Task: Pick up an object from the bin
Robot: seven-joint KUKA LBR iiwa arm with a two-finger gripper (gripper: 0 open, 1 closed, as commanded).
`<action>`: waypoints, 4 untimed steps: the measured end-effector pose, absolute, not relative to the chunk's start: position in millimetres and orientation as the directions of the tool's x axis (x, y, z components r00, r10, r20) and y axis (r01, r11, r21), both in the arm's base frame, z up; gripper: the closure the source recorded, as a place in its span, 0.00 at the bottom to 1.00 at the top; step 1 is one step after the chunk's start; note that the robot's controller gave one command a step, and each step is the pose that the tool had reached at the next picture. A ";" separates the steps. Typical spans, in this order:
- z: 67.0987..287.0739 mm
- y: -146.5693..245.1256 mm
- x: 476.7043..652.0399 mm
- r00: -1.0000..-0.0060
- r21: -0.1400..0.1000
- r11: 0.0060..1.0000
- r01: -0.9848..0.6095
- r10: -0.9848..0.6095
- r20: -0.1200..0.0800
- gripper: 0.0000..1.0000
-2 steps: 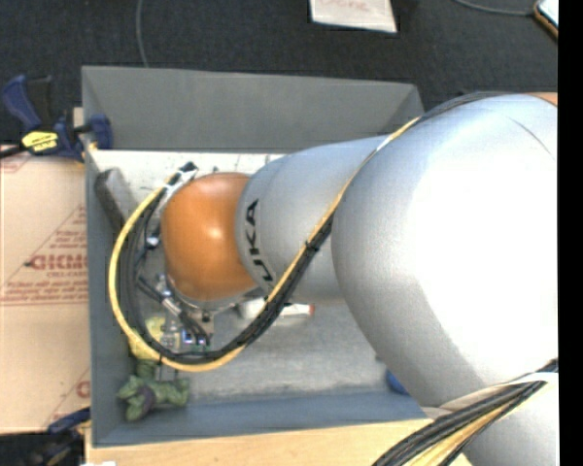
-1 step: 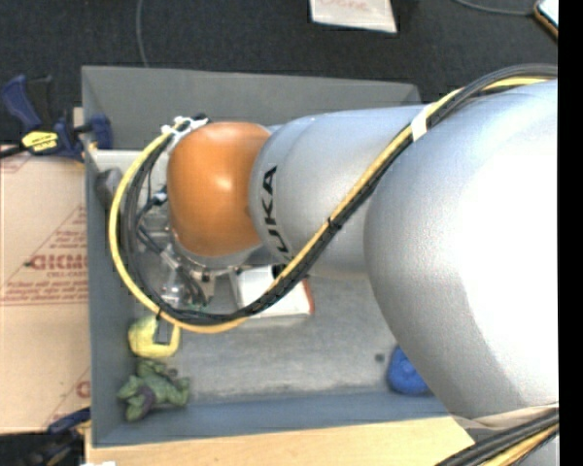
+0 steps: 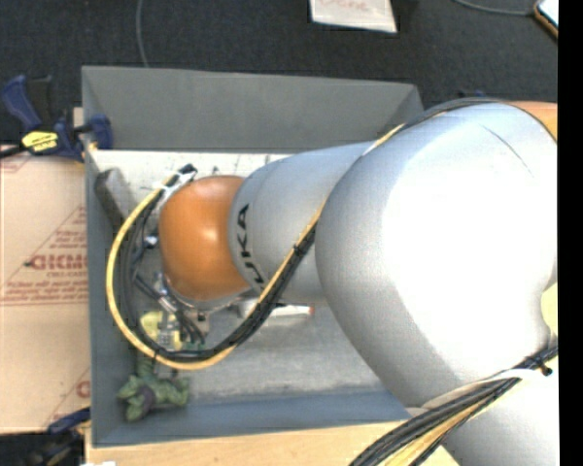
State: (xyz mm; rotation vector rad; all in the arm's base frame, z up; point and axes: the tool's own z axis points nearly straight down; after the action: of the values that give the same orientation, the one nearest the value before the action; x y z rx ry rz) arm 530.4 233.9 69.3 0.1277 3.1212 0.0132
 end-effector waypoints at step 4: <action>89.4 231.0 517.8 -0.982 0.006 0.982 0.189 0.189 -0.015 1.00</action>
Offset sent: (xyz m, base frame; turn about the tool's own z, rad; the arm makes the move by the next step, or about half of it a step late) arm -0.0139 0.0014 0.0007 0.1084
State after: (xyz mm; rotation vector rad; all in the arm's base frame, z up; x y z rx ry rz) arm 517.8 231.0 89.4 0.2973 3.1116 0.0076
